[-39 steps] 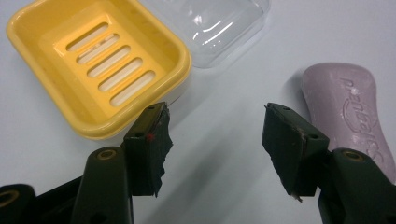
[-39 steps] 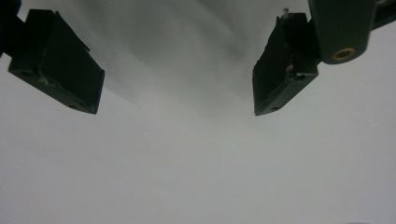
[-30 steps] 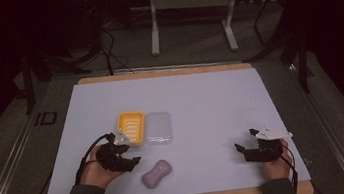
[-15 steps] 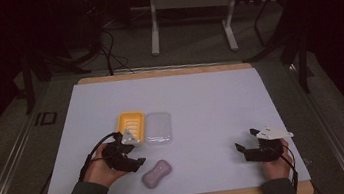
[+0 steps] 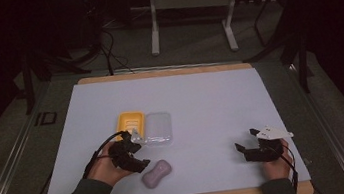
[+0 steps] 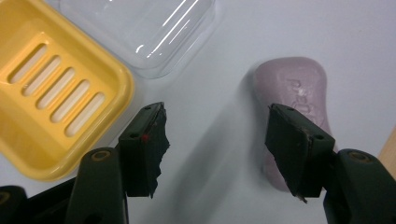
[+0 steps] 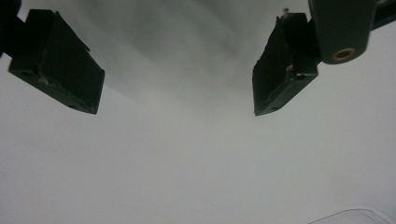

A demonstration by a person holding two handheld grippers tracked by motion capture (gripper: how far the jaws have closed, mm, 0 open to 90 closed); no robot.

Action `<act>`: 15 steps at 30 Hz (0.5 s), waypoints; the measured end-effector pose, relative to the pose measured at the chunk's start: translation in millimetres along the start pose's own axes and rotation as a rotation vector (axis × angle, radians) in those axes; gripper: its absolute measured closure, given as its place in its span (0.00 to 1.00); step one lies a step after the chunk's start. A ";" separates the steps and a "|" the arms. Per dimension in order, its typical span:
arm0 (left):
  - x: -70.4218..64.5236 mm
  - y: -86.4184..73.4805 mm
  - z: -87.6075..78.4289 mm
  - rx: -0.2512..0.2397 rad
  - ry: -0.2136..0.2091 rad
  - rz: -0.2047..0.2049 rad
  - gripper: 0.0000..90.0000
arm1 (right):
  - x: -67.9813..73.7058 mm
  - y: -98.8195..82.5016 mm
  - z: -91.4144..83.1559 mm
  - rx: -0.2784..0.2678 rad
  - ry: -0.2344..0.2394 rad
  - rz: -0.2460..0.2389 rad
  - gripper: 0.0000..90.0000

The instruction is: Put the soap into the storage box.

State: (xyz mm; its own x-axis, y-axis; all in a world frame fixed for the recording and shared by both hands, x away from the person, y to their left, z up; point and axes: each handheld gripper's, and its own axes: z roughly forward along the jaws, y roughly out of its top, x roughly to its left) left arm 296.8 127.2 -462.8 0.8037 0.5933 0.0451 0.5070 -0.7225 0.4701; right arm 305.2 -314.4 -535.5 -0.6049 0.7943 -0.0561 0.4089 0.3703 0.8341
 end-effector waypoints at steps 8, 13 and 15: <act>-8.4 6.5 1.1 0.024 -0.012 0.022 0.42 | 0.1 0.1 0.0 0.002 -0.001 -0.001 0.19; -13.3 10.3 0.9 0.030 -0.022 0.024 0.41 | -0.1 0.0 0.0 0.000 0.000 0.001 0.19; -14.3 11.3 1.6 0.031 -0.031 0.015 0.40 | -0.2 0.0 0.1 0.001 0.000 0.002 0.19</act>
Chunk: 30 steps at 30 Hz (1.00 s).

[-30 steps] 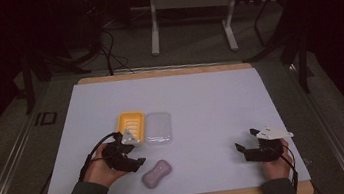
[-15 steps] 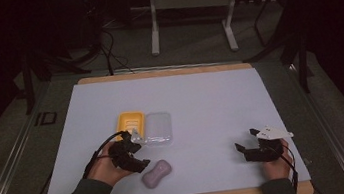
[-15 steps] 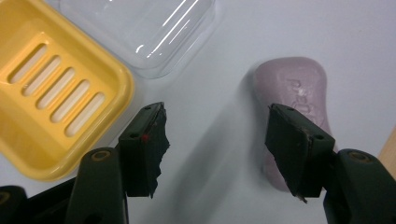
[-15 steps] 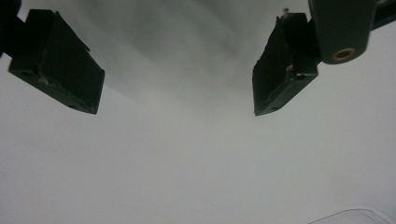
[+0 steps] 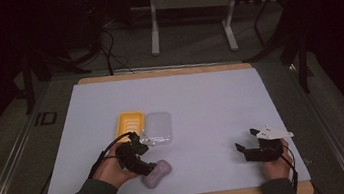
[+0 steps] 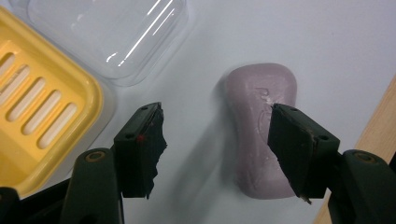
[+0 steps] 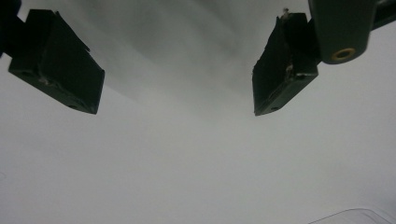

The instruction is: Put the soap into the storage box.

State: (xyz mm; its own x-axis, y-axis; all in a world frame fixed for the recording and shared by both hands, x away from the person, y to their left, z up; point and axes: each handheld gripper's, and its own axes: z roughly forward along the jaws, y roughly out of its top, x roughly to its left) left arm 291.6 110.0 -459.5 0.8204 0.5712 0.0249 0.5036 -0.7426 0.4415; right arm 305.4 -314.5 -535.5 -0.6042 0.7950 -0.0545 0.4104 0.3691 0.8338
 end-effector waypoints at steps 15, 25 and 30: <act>-9.0 5.9 -1.0 0.001 -0.015 0.010 0.38 | 1.4 0.3 0.4 0.010 -0.002 -0.009 0.19; -16.0 8.6 11.1 0.043 -0.033 0.020 0.35 | 0.5 0.1 0.0 0.003 0.000 -0.003 0.19; -19.4 10.3 17.7 0.065 -0.041 0.027 0.35 | 0.6 0.1 0.3 0.005 0.001 -0.005 0.19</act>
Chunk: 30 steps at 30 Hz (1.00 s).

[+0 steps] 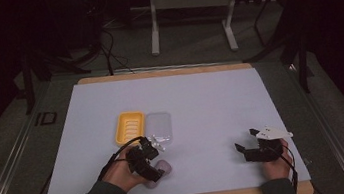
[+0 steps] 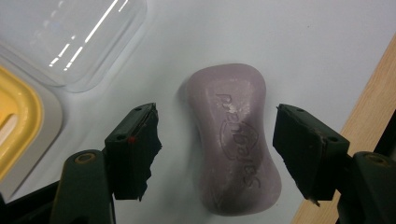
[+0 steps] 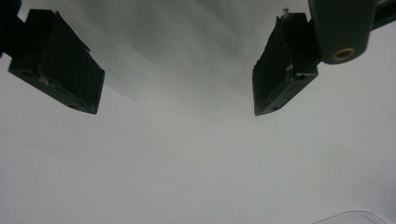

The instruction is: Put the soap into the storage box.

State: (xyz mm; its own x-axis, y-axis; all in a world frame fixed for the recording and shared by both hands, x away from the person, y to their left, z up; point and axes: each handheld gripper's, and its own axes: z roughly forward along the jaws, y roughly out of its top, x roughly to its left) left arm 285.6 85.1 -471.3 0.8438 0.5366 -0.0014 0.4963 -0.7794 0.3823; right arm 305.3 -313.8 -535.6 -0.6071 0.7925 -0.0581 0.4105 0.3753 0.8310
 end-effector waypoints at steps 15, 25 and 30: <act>-4.9 1.6 22.7 0.067 0.002 0.013 0.29 | 0.5 0.3 0.9 0.008 0.004 -0.004 0.19; -7.3 2.3 30.7 0.112 -0.002 0.037 0.39 | 0.7 0.3 0.9 0.008 0.002 -0.005 0.19; -5.3 3.3 29.8 0.127 -0.009 0.066 0.48 | 0.6 0.3 0.8 0.008 0.002 -0.004 0.19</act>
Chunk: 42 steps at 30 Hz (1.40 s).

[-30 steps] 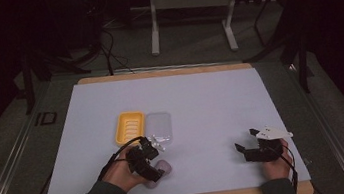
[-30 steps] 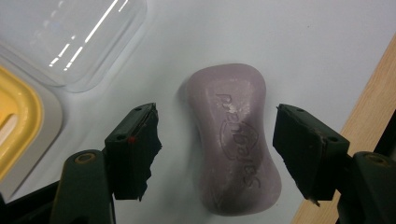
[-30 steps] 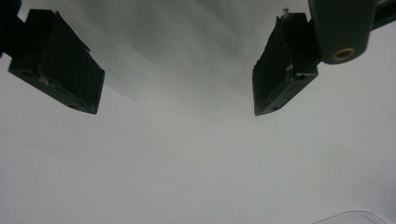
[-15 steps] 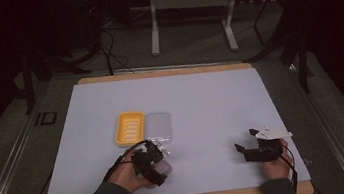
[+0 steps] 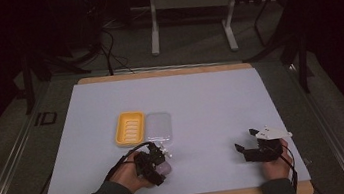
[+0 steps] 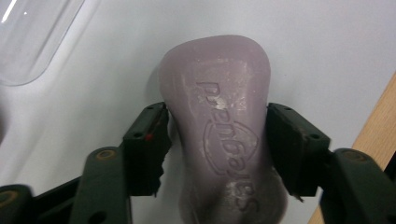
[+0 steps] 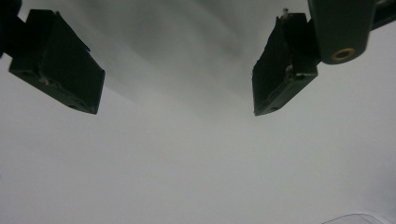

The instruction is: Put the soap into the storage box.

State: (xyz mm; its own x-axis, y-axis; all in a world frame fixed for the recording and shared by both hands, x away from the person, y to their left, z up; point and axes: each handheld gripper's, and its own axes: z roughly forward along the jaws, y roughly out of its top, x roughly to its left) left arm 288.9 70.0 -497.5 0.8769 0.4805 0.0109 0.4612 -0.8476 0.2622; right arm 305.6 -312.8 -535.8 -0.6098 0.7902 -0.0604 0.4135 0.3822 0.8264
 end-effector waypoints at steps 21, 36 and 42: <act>12.2 10.9 4.7 0.101 -0.044 0.021 0.54 | 0.1 0.0 0.1 0.001 0.000 -0.002 0.19; 12.0 12.3 4.5 0.119 -0.047 0.041 0.55 | 0.0 0.1 0.2 0.001 0.000 -0.004 0.19; 9.2 12.9 5.4 0.134 -0.036 0.072 0.54 | 0.2 0.1 0.4 0.003 -0.001 -0.007 0.19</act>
State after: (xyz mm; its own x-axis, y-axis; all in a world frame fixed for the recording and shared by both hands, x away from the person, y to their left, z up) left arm 303.6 62.3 -499.2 0.9114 0.4115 -0.0106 0.4092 -0.9030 0.1310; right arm 305.8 -312.4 -535.9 -0.6121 0.7880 -0.0668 0.4109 0.3891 0.8245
